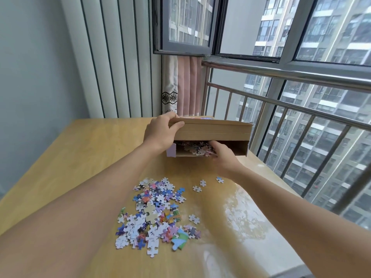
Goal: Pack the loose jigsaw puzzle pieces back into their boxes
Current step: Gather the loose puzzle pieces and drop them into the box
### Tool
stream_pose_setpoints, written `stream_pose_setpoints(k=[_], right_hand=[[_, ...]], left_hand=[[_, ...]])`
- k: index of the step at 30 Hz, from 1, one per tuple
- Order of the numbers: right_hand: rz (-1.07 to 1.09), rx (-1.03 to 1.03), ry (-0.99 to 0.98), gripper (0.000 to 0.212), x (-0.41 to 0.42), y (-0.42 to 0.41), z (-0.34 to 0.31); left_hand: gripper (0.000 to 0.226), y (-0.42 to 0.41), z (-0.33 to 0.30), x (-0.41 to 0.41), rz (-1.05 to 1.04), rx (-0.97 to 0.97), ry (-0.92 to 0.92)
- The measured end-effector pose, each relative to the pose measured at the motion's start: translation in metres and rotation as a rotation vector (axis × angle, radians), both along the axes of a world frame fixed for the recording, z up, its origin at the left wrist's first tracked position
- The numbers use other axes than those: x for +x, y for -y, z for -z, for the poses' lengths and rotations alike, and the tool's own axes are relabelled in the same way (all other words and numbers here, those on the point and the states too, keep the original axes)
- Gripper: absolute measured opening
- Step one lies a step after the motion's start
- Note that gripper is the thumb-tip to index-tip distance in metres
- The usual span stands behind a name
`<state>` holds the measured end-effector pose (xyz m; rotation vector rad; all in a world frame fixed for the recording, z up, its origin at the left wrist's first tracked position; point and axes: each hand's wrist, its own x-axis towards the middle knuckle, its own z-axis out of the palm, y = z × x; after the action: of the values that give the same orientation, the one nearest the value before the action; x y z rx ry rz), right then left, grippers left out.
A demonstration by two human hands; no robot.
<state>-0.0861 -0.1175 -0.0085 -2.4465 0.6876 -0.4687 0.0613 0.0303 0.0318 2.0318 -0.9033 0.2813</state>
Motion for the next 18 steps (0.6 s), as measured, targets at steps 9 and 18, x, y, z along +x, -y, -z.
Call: stream_pose_setpoints(k=[9,18], right_hand=[[-0.232,-0.638,-0.263,0.051,-0.001,0.014,0.001],[-0.232,-0.640,-0.110,0.055,-0.053,0.008,0.010]], left_hand=[[0.017,0.004,0.008,0.000,-0.009,-0.018,-0.002],[0.015,0.005,0.006,0.000,-0.010,-0.044,-0.019]])
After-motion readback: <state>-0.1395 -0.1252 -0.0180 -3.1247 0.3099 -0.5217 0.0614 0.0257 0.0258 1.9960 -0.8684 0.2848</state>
